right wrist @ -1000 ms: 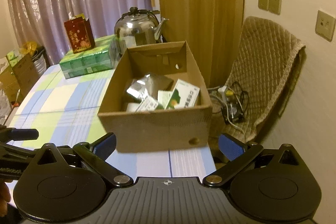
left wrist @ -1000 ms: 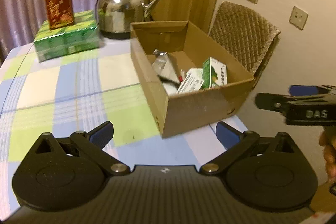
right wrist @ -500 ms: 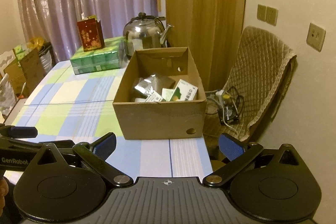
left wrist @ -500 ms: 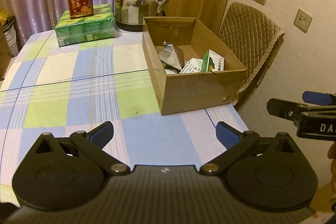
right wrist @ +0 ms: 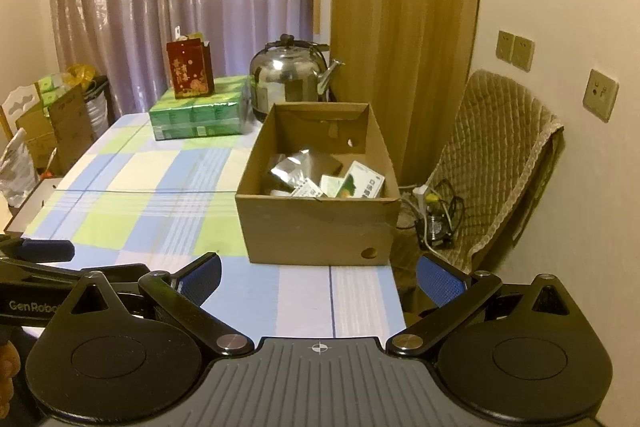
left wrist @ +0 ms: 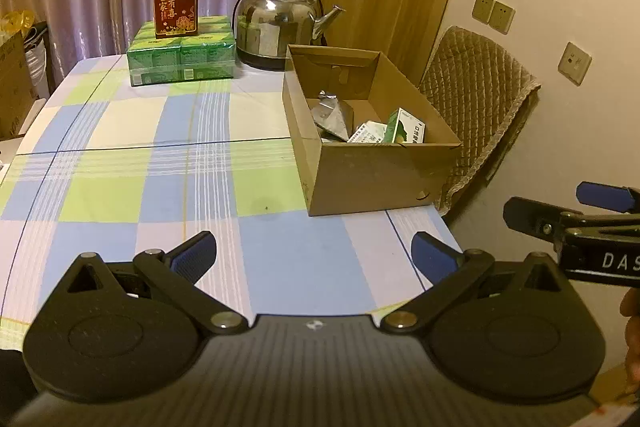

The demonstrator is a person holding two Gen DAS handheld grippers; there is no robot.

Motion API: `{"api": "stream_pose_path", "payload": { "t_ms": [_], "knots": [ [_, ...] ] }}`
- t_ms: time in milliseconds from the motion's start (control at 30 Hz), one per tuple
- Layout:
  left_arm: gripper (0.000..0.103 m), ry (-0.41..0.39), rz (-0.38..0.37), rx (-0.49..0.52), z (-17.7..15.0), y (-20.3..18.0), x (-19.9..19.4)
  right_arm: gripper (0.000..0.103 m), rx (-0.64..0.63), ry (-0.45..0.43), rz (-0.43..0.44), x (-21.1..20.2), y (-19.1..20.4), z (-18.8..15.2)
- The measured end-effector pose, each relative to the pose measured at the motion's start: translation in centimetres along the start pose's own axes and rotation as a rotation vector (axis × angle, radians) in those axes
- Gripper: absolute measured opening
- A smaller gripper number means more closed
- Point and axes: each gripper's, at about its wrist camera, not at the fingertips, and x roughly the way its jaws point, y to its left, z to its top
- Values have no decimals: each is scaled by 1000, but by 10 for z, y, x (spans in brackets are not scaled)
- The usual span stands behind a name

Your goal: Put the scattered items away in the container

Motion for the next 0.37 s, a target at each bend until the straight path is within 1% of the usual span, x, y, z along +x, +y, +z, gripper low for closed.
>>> {"api": "stream_pose_path", "payload": {
  "t_ms": [267, 367],
  "knots": [
    [102, -20, -8, -6, -2, 1, -6, 101, -9, -8, -13, -4, 1, -2],
    [102, -23, 5, -1, -3, 2, -6, 101, -11, -6, -16, -3, 1, -3]
  ]
}}
